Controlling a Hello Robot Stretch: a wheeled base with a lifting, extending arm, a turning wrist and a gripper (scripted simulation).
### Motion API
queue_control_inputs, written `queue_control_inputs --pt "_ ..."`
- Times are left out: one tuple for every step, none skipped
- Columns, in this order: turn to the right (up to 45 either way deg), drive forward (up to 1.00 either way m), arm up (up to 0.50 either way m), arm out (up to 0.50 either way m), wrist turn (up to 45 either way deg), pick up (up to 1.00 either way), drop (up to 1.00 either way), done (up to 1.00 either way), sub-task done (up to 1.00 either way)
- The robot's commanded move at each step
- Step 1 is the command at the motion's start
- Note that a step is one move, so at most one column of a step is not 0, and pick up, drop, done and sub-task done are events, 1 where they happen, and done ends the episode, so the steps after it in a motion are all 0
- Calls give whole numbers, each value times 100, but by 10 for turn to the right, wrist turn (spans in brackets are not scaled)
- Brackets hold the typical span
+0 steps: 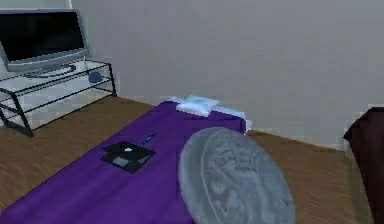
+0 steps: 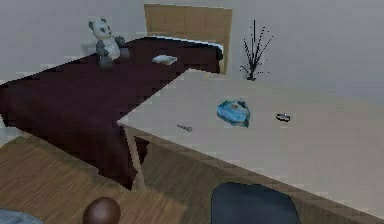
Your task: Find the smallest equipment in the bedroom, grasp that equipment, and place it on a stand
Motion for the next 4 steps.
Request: queue_control_inputs --pt "-330 0 0 0 0 0 0 0 0" --pt "0 0 20 0 0 0 0 0 0" --pt "0 0 0 48 0 0 0 0 0" --pt "0 0 0 0 450 0 0 0 0"
